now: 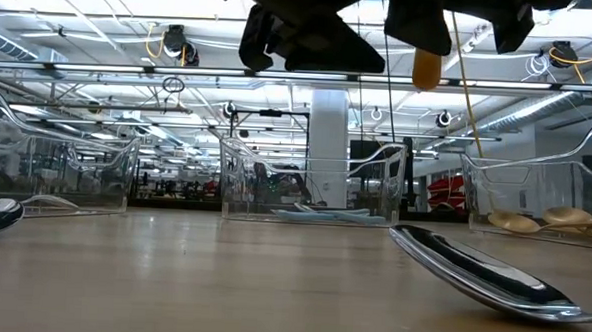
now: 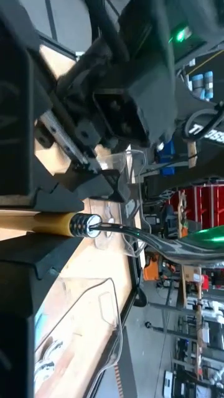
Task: Sort silverware by color (type)
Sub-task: Put the yellow spoon into the left transparent bin
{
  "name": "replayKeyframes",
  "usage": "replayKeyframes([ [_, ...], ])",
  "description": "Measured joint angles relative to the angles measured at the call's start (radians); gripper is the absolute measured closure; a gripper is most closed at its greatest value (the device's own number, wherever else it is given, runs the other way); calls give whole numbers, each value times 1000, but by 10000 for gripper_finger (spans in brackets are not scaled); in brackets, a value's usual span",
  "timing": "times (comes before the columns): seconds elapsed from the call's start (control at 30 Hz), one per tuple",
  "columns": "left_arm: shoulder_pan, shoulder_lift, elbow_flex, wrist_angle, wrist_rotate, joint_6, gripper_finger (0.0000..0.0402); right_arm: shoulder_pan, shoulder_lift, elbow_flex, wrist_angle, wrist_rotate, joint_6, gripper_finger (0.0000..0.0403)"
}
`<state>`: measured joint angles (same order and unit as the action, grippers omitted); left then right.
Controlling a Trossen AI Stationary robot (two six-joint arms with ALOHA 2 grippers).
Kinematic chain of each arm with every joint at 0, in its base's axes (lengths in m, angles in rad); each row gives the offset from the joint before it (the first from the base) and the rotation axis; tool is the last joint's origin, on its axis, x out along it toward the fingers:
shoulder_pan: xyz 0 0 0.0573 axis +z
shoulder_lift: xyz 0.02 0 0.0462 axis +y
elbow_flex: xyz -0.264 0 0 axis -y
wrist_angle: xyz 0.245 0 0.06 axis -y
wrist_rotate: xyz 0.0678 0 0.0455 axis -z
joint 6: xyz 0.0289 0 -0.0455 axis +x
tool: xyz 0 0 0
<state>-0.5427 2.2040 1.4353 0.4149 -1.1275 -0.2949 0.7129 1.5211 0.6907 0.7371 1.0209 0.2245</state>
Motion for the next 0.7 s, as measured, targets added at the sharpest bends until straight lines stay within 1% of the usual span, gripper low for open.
replayKeyframes([
  [0.2, 13, 0, 6, 6, 4, 46, 140, -3, 0, 0, 10, -2, -13, 372],
  [0.33, 36, 10, 33, 5, 66, 99, 140, -8, 0, 0, 16, -3, -28, 370],
  [0.4, 42, 11, 44, -9, 65, 124, 146, -8, 0, 0, 17, -3, -29, 370],
  [0.47, 47, 11, 51, -14, 57, 133, 159, -7, 0, 0, 18, -4, -33, 370],
  [0.6, 44, 11, 66, -40, 34, 152, 196, -7, 0, 0, 16, -3, -35, 369],
  [0.7, 43, 11, 78, -79, 34, 103, 225, -7, 0, 0, 15, -3, -35, 368],
])
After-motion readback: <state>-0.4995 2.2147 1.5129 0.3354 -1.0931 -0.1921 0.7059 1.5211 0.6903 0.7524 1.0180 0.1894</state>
